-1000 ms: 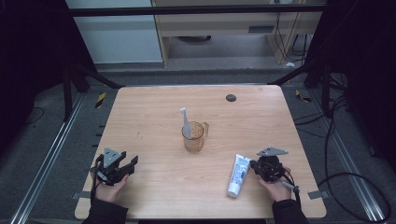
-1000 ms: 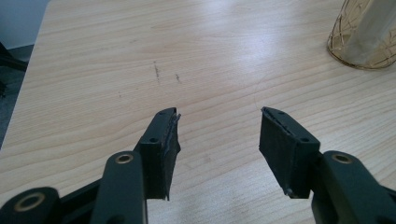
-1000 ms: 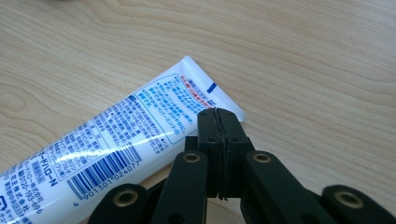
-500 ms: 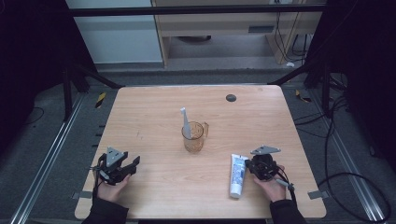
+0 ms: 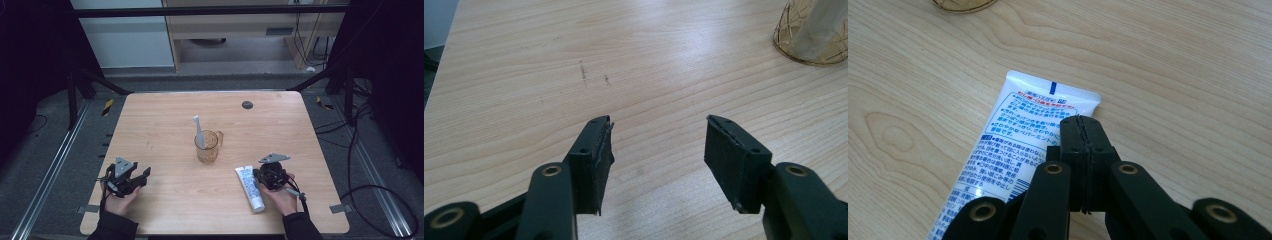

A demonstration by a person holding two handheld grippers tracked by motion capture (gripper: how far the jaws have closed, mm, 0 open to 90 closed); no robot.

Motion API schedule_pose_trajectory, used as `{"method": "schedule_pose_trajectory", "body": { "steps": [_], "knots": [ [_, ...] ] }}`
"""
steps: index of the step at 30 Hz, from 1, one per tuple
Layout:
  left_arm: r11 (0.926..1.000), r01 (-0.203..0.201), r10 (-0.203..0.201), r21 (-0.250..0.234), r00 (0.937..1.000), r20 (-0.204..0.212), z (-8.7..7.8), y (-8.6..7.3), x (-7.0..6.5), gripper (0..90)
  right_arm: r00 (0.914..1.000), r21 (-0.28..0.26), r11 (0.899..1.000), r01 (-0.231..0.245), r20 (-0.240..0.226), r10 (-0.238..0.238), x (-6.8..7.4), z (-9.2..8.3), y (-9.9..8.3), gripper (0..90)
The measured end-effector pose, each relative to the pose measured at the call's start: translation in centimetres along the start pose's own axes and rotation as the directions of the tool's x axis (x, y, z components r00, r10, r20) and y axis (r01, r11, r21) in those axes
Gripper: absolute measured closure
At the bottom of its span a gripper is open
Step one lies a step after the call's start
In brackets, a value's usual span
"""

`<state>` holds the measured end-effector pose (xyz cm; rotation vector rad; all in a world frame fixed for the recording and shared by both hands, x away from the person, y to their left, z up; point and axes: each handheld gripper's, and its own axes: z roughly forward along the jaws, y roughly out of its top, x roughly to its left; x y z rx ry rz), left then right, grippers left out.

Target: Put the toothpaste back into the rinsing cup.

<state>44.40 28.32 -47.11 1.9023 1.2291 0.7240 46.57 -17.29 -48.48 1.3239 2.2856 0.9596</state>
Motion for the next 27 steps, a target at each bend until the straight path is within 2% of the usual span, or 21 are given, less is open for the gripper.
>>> {"method": "schedule_pose_trajectory", "body": {
  "steps": [9, 17, 21, 27],
  "knots": [
    [1.0, -0.003, 0.003, 0.002, 1.0, 0.004, 0.0, 0.0, 0.0, 43.1, 0.9992, 0.006, 0.999, 0.033, -0.022, -0.033, 1.5, 0.6, 0.9, 89.5],
    [0.9999, -0.012, 0.012, 0.001, 0.9999, 0.005, 0.0, 0.0, -0.1, 42.9, 0.9978, 0.008, 0.999, 0.051, -0.042, -0.05, 1.9, 0.7, 1.1, 87.3],
    [0.9999, -0.013, 0.013, -0.001, 0.9999, 0.006, 0.0, 0.1, 0.0, 42.5, 0.9985, -0.015, 0.999, 0.044, -0.034, -0.044, 1.5, -0.1, 1.4, 84.7],
    [0.9997, -0.024, 0.024, 0.002, 0.9996, 0.013, 0.0, 0.1, -0.2, 41.5, 0.9981, -0.057, 0.997, 0.061, -0.004, -0.061, 0.8, -2.1, 1.7, 74.2]
  ]
}}
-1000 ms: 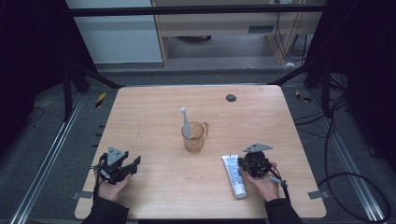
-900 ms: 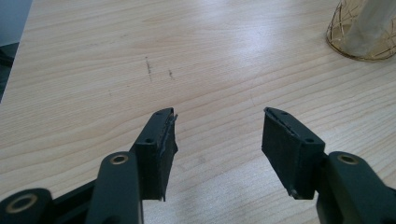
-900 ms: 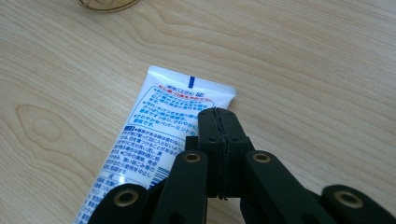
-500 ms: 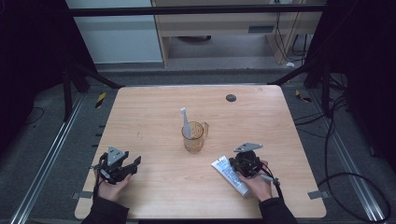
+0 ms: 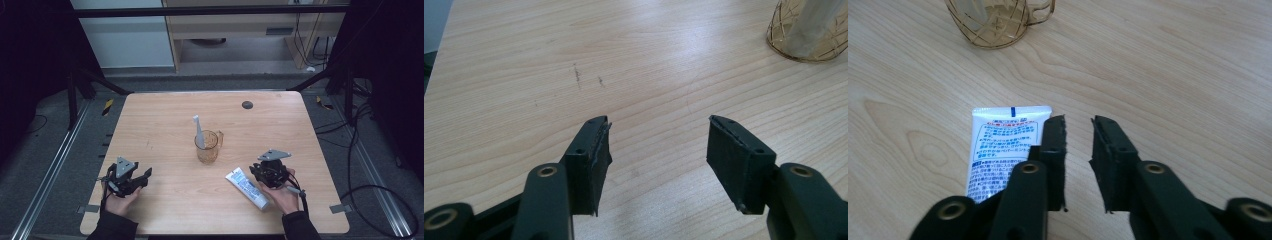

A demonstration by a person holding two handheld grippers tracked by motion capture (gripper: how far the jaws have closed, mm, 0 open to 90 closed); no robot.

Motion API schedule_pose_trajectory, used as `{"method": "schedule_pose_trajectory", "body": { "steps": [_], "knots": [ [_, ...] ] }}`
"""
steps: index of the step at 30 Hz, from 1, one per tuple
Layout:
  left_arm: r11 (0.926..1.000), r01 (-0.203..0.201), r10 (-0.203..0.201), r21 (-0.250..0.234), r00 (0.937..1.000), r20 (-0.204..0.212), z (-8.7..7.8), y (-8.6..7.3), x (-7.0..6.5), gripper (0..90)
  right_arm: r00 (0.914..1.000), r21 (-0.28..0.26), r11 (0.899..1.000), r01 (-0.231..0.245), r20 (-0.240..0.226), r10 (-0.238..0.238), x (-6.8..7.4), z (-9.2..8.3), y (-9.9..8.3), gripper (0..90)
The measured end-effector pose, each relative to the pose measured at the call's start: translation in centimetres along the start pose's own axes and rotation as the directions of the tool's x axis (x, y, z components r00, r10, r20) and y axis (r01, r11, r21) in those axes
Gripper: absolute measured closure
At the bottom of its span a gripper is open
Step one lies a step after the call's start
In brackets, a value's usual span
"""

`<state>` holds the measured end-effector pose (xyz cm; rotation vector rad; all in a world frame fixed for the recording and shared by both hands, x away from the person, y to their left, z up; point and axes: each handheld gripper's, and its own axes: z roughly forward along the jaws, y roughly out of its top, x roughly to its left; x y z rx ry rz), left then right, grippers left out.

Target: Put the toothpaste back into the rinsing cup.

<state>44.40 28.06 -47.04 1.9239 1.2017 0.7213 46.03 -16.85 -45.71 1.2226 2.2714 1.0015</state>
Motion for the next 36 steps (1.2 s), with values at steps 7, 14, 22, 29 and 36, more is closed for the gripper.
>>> {"method": "schedule_pose_trajectory", "body": {
  "steps": [7, 14, 22, 29, 36],
  "knots": [
    [0.9999, -0.006, 0.006, 0.01, 1.0, 0.002, 0.1, 0.0, -0.1, 40.2, 0.9998, 0.008, 1.0, 0.0, -0.022, 0.0, -0.5, -1.5, 0.1, 54.6],
    [0.9998, -0.015, 0.015, 0.011, 0.9999, 0.003, 0.0, 0.0, -0.1, 39.9, 0.9989, 0.022, 1.0, 0.011, -0.047, -0.01, -0.1, -1.7, 0.3, 42.4],
    [0.9998, -0.015, 0.015, 0.014, 0.9999, 0.002, 0.0, 0.0, 0.0, 39.7, 0.998, 0.076, 0.997, -0.005, -0.063, 0.01, 0.8, -2.2, 0.7, 33.8],
    [0.9997, -0.019, 0.019, 0.014, 0.9998, 0.003, 0.0, 0.0, 0.0, 39.7, 0.9971, 0.108, 0.994, 0.034, -0.071, -0.027, 1.2, -2.2, 0.3, 32.1],
    [0.9997, -0.019, 0.019, 0.016, 0.9998, 0.003, 0.0, 0.0, -0.1, 39.6, 0.9982, 0.148, 0.989, 0.019, -0.059, -0.01, 1.4, -2.0, -0.5, 28.9]
  ]
}}
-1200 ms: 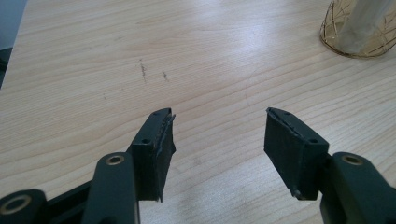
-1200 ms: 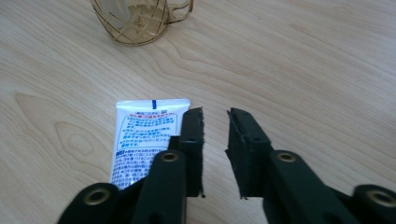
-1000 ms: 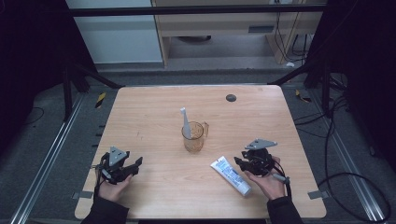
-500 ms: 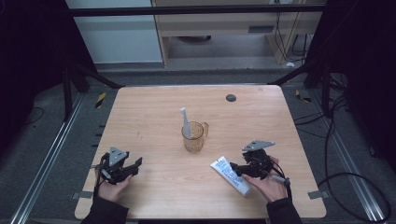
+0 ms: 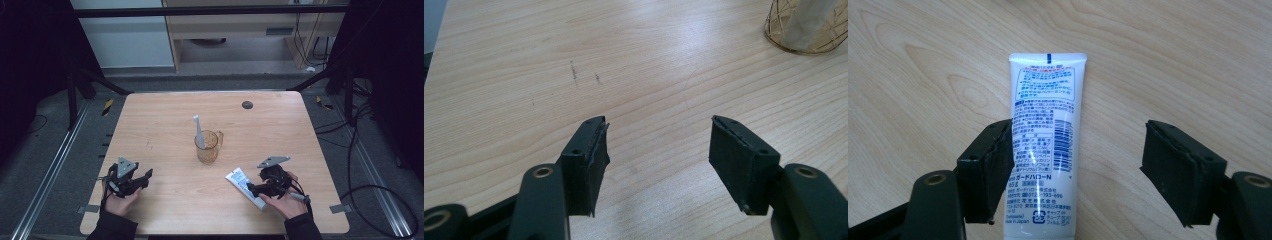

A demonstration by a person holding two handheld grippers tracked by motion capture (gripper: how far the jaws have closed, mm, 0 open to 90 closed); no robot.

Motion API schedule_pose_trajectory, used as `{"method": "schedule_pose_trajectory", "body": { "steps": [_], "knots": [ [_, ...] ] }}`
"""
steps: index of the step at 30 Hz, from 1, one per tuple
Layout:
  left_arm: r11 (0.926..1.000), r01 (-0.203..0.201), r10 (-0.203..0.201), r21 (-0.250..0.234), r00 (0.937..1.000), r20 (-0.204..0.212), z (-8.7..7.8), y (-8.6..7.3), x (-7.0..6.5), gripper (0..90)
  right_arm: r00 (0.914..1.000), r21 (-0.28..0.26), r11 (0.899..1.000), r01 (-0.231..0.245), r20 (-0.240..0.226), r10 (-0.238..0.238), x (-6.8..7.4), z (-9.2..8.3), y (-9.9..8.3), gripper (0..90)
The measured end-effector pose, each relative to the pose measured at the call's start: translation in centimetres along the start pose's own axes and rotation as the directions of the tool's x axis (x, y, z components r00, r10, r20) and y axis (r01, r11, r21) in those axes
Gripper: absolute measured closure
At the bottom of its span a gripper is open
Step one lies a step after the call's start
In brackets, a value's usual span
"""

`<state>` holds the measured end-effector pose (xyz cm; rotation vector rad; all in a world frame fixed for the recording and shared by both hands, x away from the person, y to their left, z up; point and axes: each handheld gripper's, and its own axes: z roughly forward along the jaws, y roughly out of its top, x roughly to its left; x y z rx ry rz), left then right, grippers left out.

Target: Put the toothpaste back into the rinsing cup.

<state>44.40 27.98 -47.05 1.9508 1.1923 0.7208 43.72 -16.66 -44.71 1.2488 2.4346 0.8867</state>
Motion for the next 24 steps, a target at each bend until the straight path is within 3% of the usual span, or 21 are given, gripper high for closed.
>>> {"method": "schedule_pose_trajectory", "body": {
  "steps": [15, 24],
  "knots": [
    [0.9999, 0.003, -0.003, 0.014, 1.0, 0.0, 0.1, 0.0, 0.0, 39.1, 0.9999, 0.059, 0.998, 0.002, -0.013, -0.002, 1.3, 2.2, 0.9, 29.4],
    [0.9998, 0.002, -0.002, 0.018, 1.0, 0.004, 0.2, 0.0, 0.0, 39.0, 0.9998, 0.057, 0.998, 0.008, -0.018, -0.007, 1.9, 3.1, 1.8, 31.9]
  ]
}}
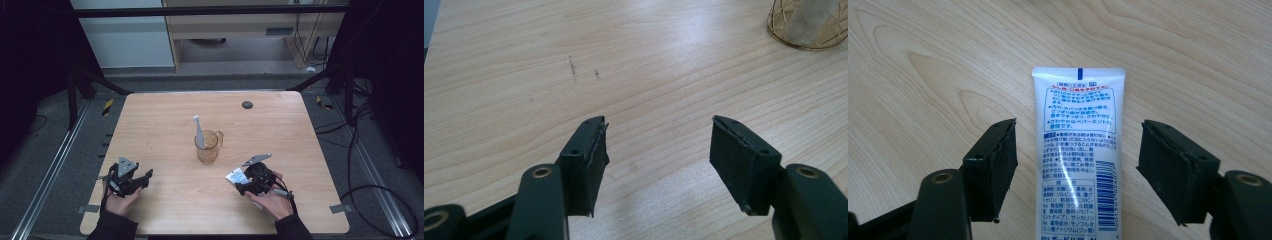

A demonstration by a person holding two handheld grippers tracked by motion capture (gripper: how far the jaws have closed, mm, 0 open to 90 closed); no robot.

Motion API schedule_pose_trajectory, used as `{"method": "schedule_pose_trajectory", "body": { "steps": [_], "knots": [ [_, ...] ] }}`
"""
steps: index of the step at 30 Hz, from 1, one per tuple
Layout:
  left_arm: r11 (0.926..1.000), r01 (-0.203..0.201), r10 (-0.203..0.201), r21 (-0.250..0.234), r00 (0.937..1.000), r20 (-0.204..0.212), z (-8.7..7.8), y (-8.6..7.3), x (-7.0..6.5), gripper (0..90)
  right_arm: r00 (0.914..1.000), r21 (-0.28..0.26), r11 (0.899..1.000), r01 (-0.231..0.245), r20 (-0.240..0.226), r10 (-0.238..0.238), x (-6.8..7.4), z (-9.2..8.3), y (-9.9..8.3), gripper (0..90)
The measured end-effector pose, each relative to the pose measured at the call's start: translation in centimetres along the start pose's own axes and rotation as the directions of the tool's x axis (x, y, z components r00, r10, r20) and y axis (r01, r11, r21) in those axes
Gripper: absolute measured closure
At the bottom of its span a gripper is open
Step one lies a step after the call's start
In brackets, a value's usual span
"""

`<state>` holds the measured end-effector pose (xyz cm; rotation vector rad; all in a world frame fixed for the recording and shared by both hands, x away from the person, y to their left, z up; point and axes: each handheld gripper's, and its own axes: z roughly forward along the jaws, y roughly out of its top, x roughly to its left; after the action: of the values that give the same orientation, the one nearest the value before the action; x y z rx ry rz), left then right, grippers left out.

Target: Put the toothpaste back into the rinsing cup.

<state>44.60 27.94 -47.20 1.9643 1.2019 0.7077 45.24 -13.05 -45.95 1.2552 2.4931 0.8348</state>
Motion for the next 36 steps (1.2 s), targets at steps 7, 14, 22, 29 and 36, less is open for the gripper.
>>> {"method": "schedule_pose_trajectory", "body": {
  "steps": [7, 14, 22, 29, 36],
  "knots": [
    [1.0, -0.006, 0.006, 0.004, 1.0, -0.001, 0.0, 0.0, 0.0, 38.9, 1.0, 0.001, 1.0, 0.005, 0.008, -0.005, 0.0, 0.4, 0.2, 33.2],
    [0.9999, -0.008, 0.008, 0.006, 1.0, 0.001, 0.1, 0.0, -0.1, 38.9, 1.0, 0.035, 0.999, 0.006, 0.005, -0.007, 0.1, 1.3, 0.3, 34.6],
    [0.9999, -0.009, 0.009, 0.009, 1.0, 0.001, 0.1, 0.0, -0.1, 38.9, 1.0, 0.066, 0.998, 0.002, 0.004, -0.002, 0.1, 2.0, 0.3, 35.7],
    [0.9999, -0.01, 0.01, 0.012, 0.9999, 0.0, 0.1, 0.0, -0.1, 38.9, 1.0, 0.074, 0.997, 0.002, 0.006, -0.002, 0.0, 2.6, 0.4, 36.3],
    [0.9997, -0.015, 0.015, 0.018, 0.9999, 0.001, 0.2, 0.0, -0.1, 38.9, 0.9998, 0.086, 0.996, 0.013, 0.016, -0.015, 0.0, 3.1, 0.4, 37.9]
  ]
}}
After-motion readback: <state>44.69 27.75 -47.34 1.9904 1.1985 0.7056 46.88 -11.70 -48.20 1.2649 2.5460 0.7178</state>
